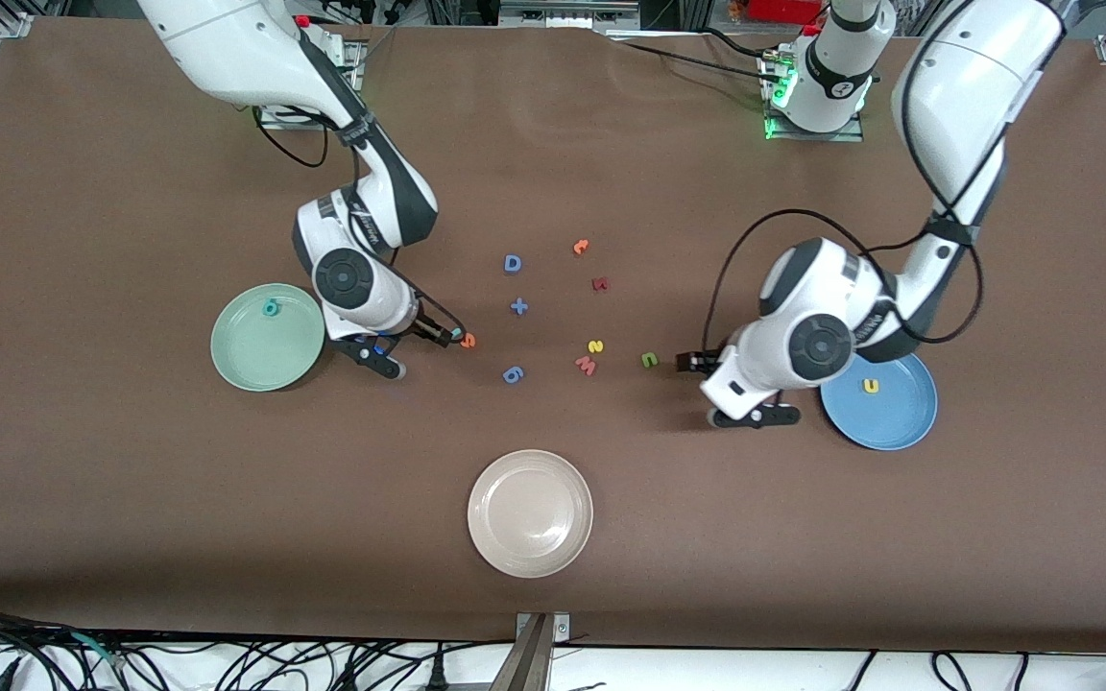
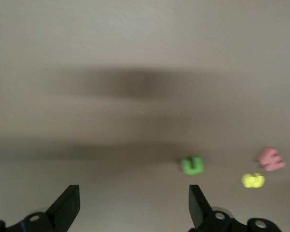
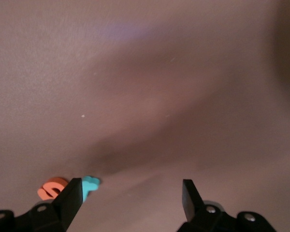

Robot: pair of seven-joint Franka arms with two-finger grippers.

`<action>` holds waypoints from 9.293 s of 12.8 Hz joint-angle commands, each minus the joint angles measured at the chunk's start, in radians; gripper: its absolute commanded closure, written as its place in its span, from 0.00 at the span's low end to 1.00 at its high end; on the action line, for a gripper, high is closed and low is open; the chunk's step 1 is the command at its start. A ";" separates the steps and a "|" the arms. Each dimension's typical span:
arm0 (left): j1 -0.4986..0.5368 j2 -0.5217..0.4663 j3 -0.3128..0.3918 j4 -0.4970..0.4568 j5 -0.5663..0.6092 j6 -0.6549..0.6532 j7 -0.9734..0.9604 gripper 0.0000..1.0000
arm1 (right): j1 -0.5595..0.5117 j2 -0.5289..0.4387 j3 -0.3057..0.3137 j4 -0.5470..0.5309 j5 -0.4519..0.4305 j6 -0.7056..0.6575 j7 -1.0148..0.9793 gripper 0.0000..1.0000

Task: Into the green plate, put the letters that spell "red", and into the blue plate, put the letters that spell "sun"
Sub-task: 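Return the right gripper to the letters while the left gripper returns too, then grasp the green u with the left gripper while the right gripper reaches the teal r, then drop the u on the blue plate while the right gripper grasps the r, then drop the r on the green plate while the left gripper reaches the yellow s, then grasp the yellow s with the left gripper while the right gripper reaches the orange e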

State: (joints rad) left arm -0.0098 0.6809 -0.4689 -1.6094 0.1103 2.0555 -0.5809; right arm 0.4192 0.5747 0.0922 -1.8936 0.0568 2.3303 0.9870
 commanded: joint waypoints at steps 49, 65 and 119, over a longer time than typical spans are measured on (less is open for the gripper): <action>0.309 0.071 0.053 0.144 0.302 -0.248 0.392 0.00 | 0.047 0.056 -0.012 0.015 0.054 0.073 0.058 0.24; -0.188 0.114 0.036 0.112 0.097 -0.002 -0.195 0.00 | 0.049 0.063 -0.006 0.018 0.090 0.093 0.056 0.81; -0.331 0.155 0.110 0.123 0.147 0.194 -0.336 0.93 | 0.073 0.014 -0.138 0.226 0.236 -0.201 0.054 0.01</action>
State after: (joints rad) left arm -0.3614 0.8348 -0.3578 -1.5341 0.2389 2.2858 -0.9172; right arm 0.4545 0.5452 -0.0445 -1.6980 0.2712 2.0825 0.9908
